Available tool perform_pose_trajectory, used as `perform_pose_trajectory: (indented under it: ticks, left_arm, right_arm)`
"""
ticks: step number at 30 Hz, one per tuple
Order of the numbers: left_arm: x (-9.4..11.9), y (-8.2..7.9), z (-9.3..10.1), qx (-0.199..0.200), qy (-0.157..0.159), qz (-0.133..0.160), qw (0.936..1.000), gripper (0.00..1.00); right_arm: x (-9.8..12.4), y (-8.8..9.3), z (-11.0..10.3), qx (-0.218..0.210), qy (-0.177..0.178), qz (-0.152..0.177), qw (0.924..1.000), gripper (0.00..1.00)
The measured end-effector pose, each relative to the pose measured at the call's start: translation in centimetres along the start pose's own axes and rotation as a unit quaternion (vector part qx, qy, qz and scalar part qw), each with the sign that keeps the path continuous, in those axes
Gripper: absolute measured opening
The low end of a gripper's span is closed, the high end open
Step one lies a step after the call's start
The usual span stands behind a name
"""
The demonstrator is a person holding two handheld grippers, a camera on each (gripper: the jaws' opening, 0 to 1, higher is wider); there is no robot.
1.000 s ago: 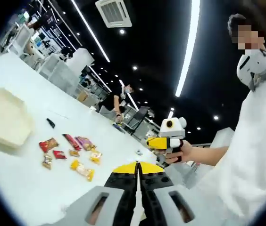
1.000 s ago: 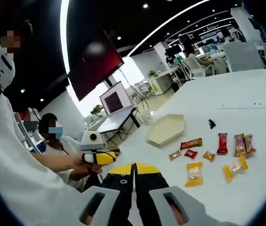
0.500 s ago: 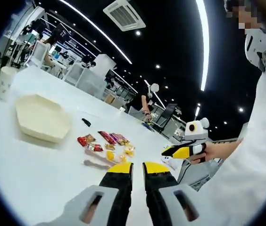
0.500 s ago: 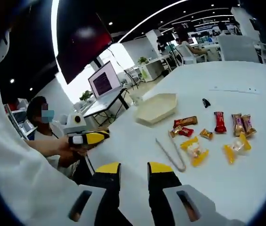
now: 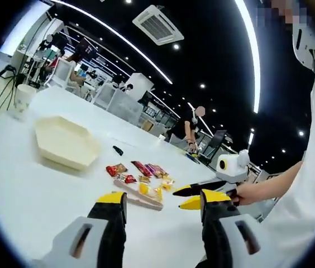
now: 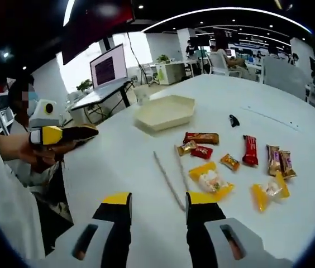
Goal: Place the target food into the container with the food tongs after gripping and lifting it, then release it inside without dropping or visibly crushing the food.
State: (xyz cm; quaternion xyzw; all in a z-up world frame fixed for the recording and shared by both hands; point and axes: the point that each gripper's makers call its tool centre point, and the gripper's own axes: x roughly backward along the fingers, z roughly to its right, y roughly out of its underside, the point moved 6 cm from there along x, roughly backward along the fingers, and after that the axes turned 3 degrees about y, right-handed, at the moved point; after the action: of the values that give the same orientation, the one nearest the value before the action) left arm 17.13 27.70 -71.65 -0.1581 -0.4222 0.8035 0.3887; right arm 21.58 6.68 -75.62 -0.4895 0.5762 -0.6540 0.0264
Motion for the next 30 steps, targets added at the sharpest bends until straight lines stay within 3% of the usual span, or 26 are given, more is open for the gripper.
perform_pose_trajectory:
  ticks: [5, 11, 17, 21, 24, 25, 27, 28, 30]
  left_arm:
    - [0.3, -0.1, -0.1, 0.017, -0.018, 0.012, 0.9996, 0.69]
    - [0.2, -0.2, -0.1, 0.032, -0.026, 0.012, 0.9991, 0.77]
    - [0.2, -0.4, 0.0, 0.039, -0.033, 0.021, 0.9984, 0.84]
    - [0.3, -0.5, 0.1, 0.038, -0.036, 0.019, 0.9984, 0.83]
    - [0.4, -0.5, 0.0, 0.038, -0.038, 0.017, 0.9984, 0.83]
    - [0.4, -0.5, 0.0, 0.038, -0.039, 0.017, 0.9984, 0.83]
    - [0.5, -0.4, 0.1, 0.039, -0.041, 0.017, 0.9983, 0.82]
    - [0.5, -0.4, 0.1, 0.040, -0.042, 0.016, 0.9982, 0.82]
    - [0.5, -0.2, 0.1, 0.039, -0.043, 0.013, 0.9982, 0.81]
  right_arm:
    - [-1.0, 0.7, 0.6, 0.004, 0.001, -0.011, 0.9999, 0.44]
    - [-2.1, 1.6, 1.1, 0.014, 0.006, -0.030, 0.9994, 0.36]
    - [-3.1, 1.9, 1.0, 0.031, 0.014, -0.032, 0.9989, 0.35]
    - [-3.6, 2.1, 1.7, 0.009, 0.029, -0.022, 0.9993, 0.35]
    - [-4.2, 2.9, 1.8, 0.029, 0.036, -0.043, 0.9980, 0.29]
    - [-4.1, 2.5, 2.0, 0.051, 0.040, -0.027, 0.9975, 0.27]
    - [-3.9, 2.7, 2.6, 0.058, 0.059, -0.033, 0.9960, 0.17]
    - [-4.0, 2.8, 2.6, 0.069, 0.050, -0.031, 0.9959, 0.17]
    - [-4.0, 2.7, 2.5, 0.054, 0.054, -0.036, 0.9965, 0.16]
